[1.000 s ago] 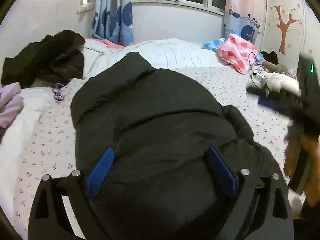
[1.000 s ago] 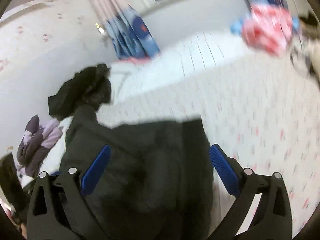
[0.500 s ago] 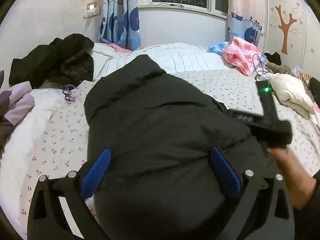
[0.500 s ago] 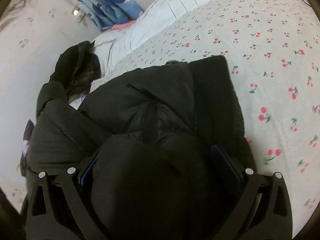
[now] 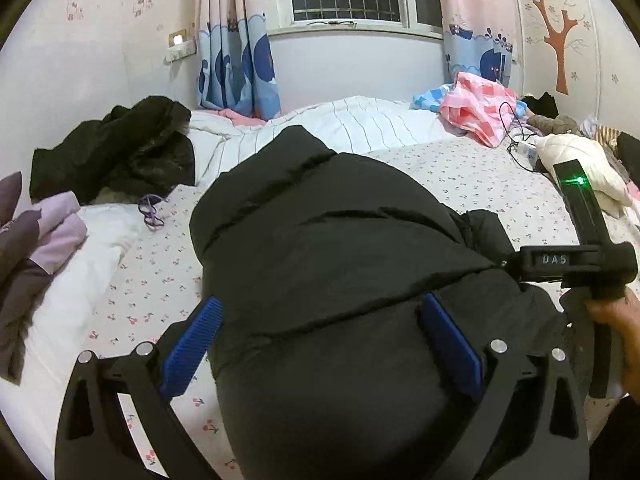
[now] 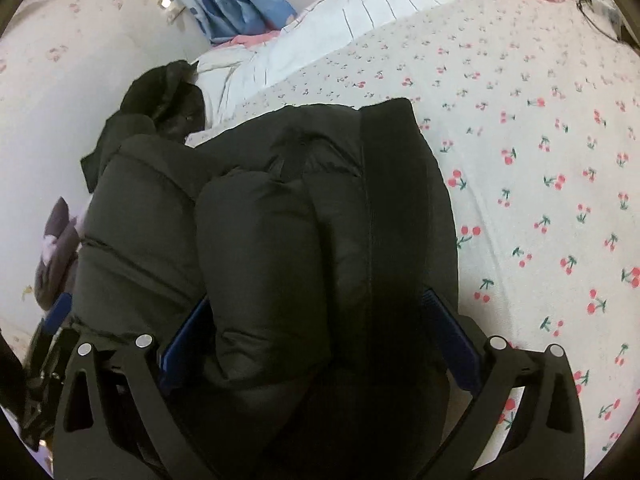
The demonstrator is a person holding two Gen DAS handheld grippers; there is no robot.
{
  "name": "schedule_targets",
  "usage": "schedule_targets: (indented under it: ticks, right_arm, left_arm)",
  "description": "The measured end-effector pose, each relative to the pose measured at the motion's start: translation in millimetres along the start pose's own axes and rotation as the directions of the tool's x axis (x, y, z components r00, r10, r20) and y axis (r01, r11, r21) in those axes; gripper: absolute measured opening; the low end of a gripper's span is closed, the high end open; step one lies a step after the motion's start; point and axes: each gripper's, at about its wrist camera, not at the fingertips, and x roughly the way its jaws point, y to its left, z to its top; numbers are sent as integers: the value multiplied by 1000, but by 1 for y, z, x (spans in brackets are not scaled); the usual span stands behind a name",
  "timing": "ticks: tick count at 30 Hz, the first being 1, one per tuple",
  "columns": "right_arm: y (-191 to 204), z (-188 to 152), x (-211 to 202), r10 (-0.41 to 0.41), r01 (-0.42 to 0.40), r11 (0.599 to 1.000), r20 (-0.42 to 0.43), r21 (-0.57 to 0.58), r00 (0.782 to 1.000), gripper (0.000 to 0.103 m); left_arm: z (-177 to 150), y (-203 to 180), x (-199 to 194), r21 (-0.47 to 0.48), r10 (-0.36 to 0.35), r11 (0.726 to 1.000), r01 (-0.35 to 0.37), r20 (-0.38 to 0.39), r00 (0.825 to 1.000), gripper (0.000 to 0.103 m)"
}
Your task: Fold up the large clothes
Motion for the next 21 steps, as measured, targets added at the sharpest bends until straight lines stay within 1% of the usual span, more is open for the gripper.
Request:
schedule_targets:
  ticks: [2,4,5,7,9,11,13,14,17,19,20,21]
  right_arm:
    - [-9,-3,6,39,-38,998,-16,48,999,97]
    - [-15,-7,18,90,-85,989,-38,124,995,97]
    - [-14,-11,20,100,-93,986,-44,137,994,97]
    - [-6,-15,25,103,-94,986,-58,135,993,97]
    - [-1,-19,29,128,-116,983,-73,144,989,97]
    - [-4,-18,27,141,-128,980,-77,150,987,97]
    - [-10,-15,26,166,-152,971,-66,182,984,97]
    - [-9,-11,31,172,-158,970,-64,187,983,97]
    - [-10,-7,25,159,-148,974,-52,173,986,97]
    - [-9,-4,10,128,-128,982,5,142,992,97]
    - [-4,3,-7,96,-105,990,98,96,991,97]
    - [0,8,-19,77,-89,994,158,69,984,97]
  left_arm:
    - [0,0,-1,2,3,1000,-3,0,1000,96]
    - [0,0,-1,5,6,1000,-6,1,1000,96]
    - [0,1,-1,8,8,1000,-8,2,1000,96]
    - [0,1,-2,14,19,1000,-19,6,1000,96]
    - [0,2,-3,9,23,1000,-23,6,1000,96]
    - [0,2,-4,5,18,1000,-18,3,1000,96]
    - [0,2,-4,7,17,1000,-17,2,1000,96]
    - [0,1,-4,11,18,1000,-18,3,1000,96]
    - [-1,-2,-7,17,19,1000,-19,5,1000,96]
    - [-1,-2,-8,22,20,1000,-20,10,1000,96]
    - [-2,-2,-9,23,21,1000,-21,13,1000,96]
    - [-2,-2,-10,22,21,1000,-21,14,1000,96]
